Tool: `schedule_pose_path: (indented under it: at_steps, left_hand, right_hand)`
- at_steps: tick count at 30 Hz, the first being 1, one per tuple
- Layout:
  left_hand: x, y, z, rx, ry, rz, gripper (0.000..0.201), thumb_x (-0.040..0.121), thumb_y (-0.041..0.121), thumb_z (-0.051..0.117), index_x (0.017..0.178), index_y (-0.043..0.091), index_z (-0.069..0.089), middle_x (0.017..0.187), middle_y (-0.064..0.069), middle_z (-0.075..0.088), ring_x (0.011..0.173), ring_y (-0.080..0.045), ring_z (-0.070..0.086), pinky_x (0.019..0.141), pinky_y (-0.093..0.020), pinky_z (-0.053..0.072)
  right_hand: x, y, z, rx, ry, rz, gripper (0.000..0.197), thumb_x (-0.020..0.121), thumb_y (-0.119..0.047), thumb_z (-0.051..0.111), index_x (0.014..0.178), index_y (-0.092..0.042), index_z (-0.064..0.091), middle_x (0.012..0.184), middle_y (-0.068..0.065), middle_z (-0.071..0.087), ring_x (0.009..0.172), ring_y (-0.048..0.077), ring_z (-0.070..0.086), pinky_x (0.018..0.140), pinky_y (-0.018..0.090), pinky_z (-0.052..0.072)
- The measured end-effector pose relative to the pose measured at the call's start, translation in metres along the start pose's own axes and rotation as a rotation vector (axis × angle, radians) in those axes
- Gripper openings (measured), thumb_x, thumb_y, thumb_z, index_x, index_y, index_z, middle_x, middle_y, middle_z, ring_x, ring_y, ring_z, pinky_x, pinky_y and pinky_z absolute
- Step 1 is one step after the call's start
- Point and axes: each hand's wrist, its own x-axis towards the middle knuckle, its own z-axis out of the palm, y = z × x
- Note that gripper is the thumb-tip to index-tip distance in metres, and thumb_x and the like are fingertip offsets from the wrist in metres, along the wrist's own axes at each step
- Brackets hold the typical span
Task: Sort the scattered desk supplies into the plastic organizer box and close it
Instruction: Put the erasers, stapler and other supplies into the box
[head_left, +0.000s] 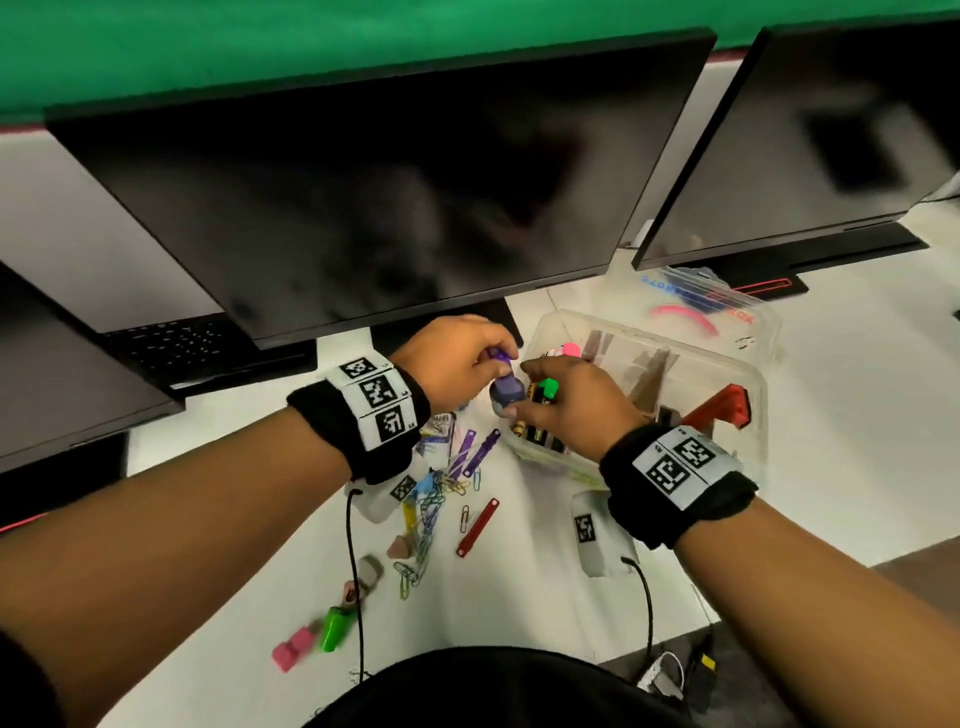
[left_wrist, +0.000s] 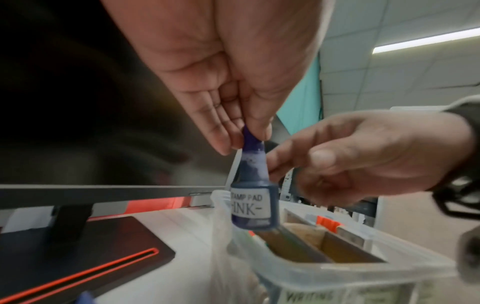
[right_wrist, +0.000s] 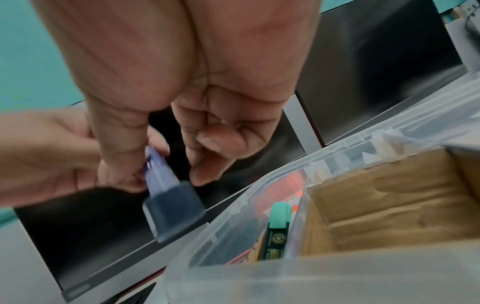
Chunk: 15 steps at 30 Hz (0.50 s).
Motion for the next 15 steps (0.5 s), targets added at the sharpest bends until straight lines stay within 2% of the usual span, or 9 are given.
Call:
schedule_pose_path:
  at_steps: [2,4,6,8,10,12,15]
  left_hand:
    - [-0.002,0.011,0.001,-0.057,-0.001,0.064,0.019,0.088,0.018,0.06,0.104,0.021,0.068,0.097,0.005,0.059,0.085,-0.009,0.058,0.076,-0.018,0.042]
    - [-0.004,0.017,0.006,-0.145,0.012,0.089,0.02,0.086,0.016,0.062,0.104,0.02,0.069,0.093,0.007,0.058,0.084,-0.008,0.059,0.077,-0.016,0.044]
    - [-0.004,0.018,0.011,-0.228,0.036,0.082,0.022,0.087,0.016,0.062,0.108,0.019,0.069,0.097,0.003,0.063,0.087,-0.009,0.061,0.077,-0.014,0.046]
    - [-0.002,0.015,0.016,-0.233,0.008,0.093,0.026,0.088,0.018,0.061,0.114,0.021,0.065,0.106,0.002,0.066,0.095,-0.01,0.062,0.083,-0.019,0.049]
    - [0.001,0.009,0.022,-0.048,-0.134,0.129,0.03,0.088,0.026,0.061,0.118,0.027,0.062,0.116,0.004,0.063,0.108,-0.012,0.058,0.094,-0.028,0.048]
    - [0.002,0.004,0.029,0.18,-0.302,0.173,0.031,0.088,0.033,0.06,0.12,0.03,0.061,0.123,0.007,0.061,0.118,-0.014,0.05,0.101,-0.033,0.041]
    - [0.003,0.001,0.044,0.288,-0.439,0.217,0.031,0.089,0.035,0.058,0.119,0.029,0.062,0.122,0.008,0.061,0.121,-0.014,0.045,0.103,-0.033,0.039]
  right_hand:
    - [0.002,-0.001,0.003,0.084,0.003,-0.025,0.038,0.08,-0.033,0.069,0.112,-0.013,0.063,0.104,0.008,0.066,0.093,0.022,0.061,0.079,0.026,0.046]
    - [-0.001,0.002,0.006,0.163,0.02,-0.027,0.028,0.083,-0.03,0.067,0.103,-0.011,0.066,0.092,0.009,0.07,0.083,0.023,0.065,0.077,0.031,0.051]
    - [-0.004,0.008,0.004,0.216,0.031,-0.001,0.022,0.084,-0.028,0.067,0.1,-0.014,0.066,0.089,0.007,0.072,0.081,0.021,0.068,0.079,0.033,0.054]
    - [-0.009,0.018,-0.005,0.269,0.094,0.042,0.016,0.083,-0.027,0.068,0.096,-0.017,0.065,0.09,0.005,0.07,0.084,0.021,0.067,0.082,0.036,0.054]
    - [-0.016,0.033,-0.024,0.336,0.205,0.099,0.016,0.081,-0.022,0.07,0.091,-0.017,0.059,0.089,0.006,0.068,0.082,0.022,0.065,0.08,0.035,0.053]
    - [-0.025,0.049,-0.046,0.38,0.285,0.144,0.017,0.079,-0.017,0.073,0.089,-0.014,0.059,0.084,0.008,0.068,0.076,0.021,0.064,0.076,0.03,0.052]
    - [-0.039,0.078,-0.071,0.244,0.282,0.233,0.011,0.079,-0.016,0.072,0.077,-0.012,0.062,0.076,0.009,0.069,0.069,0.024,0.062,0.07,0.029,0.049]
